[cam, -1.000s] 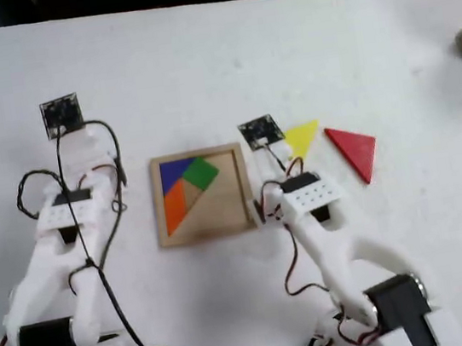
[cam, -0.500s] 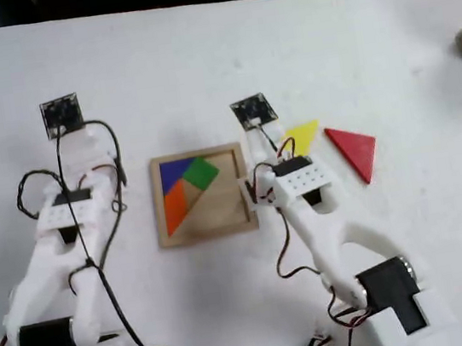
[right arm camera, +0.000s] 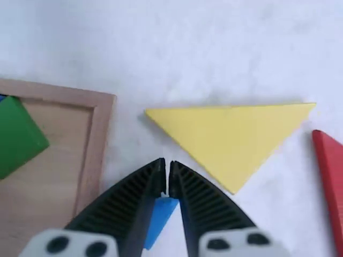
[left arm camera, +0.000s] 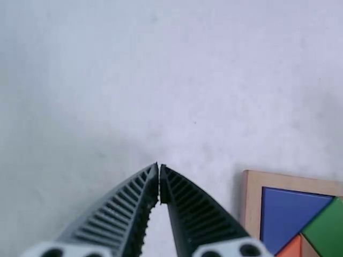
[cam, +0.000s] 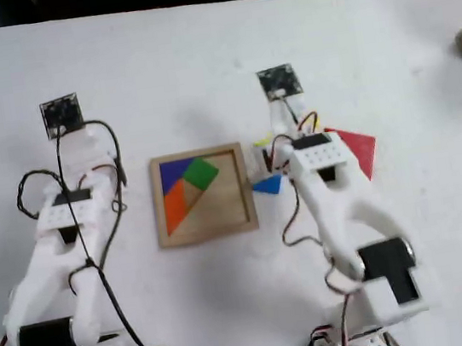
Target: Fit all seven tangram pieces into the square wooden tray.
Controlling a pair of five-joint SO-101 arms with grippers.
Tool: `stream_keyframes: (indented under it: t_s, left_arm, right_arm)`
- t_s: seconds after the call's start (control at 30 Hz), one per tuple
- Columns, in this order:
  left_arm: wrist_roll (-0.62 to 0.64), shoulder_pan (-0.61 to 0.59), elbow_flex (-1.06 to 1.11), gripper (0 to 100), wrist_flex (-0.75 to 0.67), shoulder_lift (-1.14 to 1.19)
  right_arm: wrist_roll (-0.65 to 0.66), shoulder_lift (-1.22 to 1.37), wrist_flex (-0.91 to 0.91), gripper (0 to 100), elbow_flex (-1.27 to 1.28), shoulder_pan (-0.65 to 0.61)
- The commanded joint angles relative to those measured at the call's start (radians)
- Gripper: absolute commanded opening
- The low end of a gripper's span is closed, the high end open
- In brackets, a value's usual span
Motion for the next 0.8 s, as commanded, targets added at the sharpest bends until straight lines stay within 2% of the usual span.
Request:
stream_keyframes:
  t_s: [0.0,0.27,0.77]
  left_arm:
    - [-0.008,-0.005,-0.006,2,-0.02,-0.005]
    - [-0.008,-0.005,-0.006,2,-0.02,-0.005]
    - [-0.008,-0.007,-0.006,2,-0.02,-0.005]
  right_arm:
    - [0.068,0.065,0.038,1.9,-0.11,0.005]
    - [0.075,0.033,0.229,1.8,-0.114,0.012]
    - [0.06,-0.159,0.236,2.8,0.014,0.021]
